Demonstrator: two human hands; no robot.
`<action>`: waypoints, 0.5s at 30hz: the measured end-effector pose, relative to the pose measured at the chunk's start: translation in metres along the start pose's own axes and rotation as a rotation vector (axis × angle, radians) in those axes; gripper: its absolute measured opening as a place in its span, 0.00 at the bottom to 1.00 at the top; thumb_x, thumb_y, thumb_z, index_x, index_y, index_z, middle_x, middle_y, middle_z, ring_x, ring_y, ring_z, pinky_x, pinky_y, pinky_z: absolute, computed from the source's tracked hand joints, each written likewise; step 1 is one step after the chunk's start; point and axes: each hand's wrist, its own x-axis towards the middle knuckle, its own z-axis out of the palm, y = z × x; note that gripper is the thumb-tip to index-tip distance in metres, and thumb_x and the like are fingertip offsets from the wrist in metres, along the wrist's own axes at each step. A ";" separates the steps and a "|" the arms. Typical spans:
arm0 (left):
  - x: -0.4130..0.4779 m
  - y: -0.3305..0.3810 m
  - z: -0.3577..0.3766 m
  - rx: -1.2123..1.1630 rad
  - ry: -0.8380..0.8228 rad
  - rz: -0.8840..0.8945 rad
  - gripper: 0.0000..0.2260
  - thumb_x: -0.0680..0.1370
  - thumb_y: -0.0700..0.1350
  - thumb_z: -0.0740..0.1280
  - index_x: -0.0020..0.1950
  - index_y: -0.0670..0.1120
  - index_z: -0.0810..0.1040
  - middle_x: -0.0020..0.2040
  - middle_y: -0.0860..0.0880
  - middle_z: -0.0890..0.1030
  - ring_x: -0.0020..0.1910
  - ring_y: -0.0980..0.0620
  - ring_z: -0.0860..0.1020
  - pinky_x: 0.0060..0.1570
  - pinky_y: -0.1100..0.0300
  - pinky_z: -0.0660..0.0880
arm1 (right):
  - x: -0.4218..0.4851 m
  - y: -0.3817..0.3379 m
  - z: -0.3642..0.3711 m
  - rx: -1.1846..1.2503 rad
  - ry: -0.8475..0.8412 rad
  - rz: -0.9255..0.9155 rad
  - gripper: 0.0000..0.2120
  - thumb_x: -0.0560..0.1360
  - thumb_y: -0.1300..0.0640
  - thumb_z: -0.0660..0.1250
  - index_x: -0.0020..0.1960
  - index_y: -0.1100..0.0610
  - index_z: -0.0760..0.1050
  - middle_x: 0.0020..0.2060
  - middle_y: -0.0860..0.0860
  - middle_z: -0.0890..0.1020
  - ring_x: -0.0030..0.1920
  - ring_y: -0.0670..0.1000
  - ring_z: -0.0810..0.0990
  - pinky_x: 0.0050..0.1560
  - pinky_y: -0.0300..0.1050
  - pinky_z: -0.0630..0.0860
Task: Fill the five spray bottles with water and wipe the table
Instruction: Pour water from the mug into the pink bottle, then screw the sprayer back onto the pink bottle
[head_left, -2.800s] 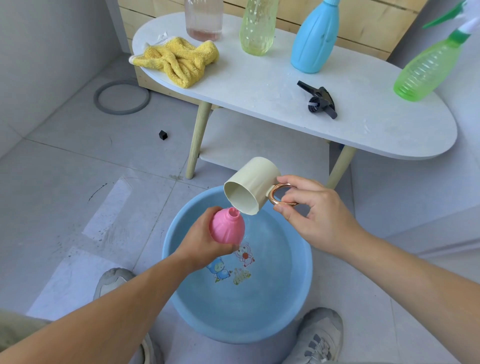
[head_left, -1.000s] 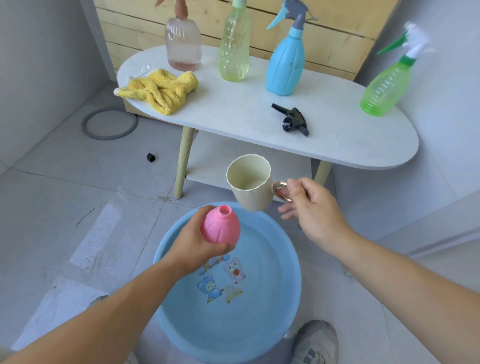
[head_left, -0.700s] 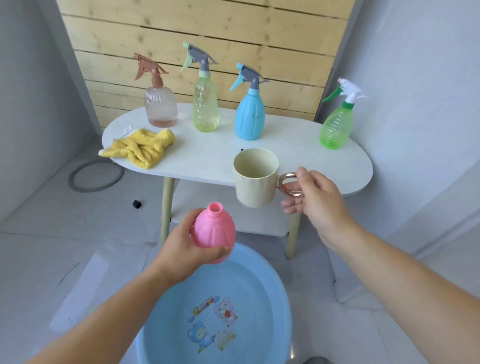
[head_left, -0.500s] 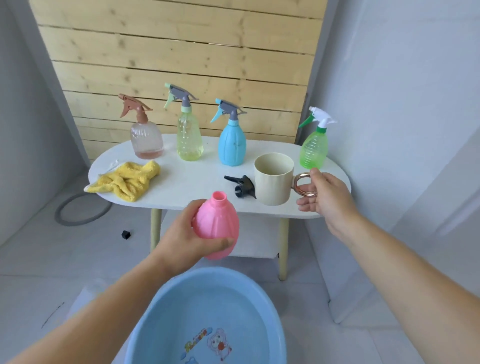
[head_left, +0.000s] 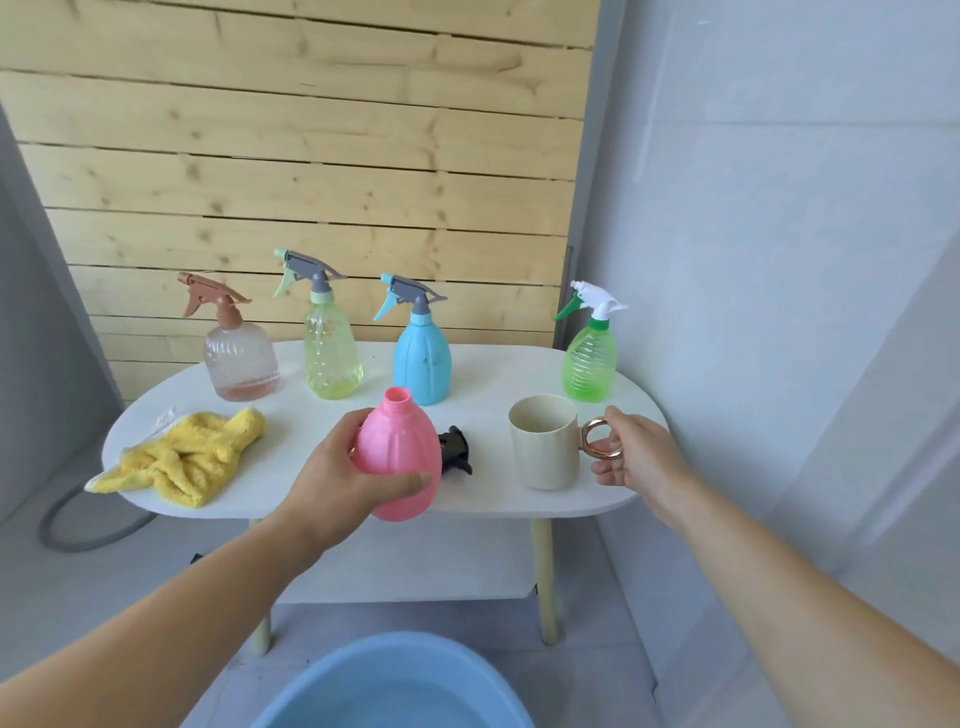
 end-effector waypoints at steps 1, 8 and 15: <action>0.003 -0.003 0.000 -0.004 0.004 -0.003 0.37 0.58 0.52 0.83 0.65 0.57 0.74 0.55 0.52 0.82 0.52 0.53 0.81 0.44 0.59 0.78 | 0.003 0.000 0.001 0.001 0.003 0.005 0.14 0.81 0.48 0.61 0.47 0.59 0.73 0.44 0.59 0.79 0.32 0.57 0.80 0.35 0.49 0.79; 0.010 -0.013 -0.003 -0.038 0.021 -0.001 0.36 0.59 0.50 0.84 0.65 0.58 0.75 0.54 0.53 0.83 0.52 0.53 0.82 0.45 0.58 0.79 | 0.009 -0.001 0.012 -0.114 0.056 -0.007 0.17 0.81 0.46 0.58 0.50 0.60 0.75 0.44 0.56 0.77 0.34 0.57 0.82 0.34 0.49 0.80; 0.006 -0.011 -0.003 -0.043 0.006 0.009 0.38 0.59 0.51 0.83 0.67 0.57 0.74 0.56 0.53 0.82 0.52 0.55 0.81 0.44 0.61 0.78 | 0.005 0.000 0.014 -0.260 0.117 -0.026 0.15 0.82 0.49 0.56 0.56 0.60 0.74 0.41 0.52 0.77 0.36 0.56 0.80 0.40 0.51 0.81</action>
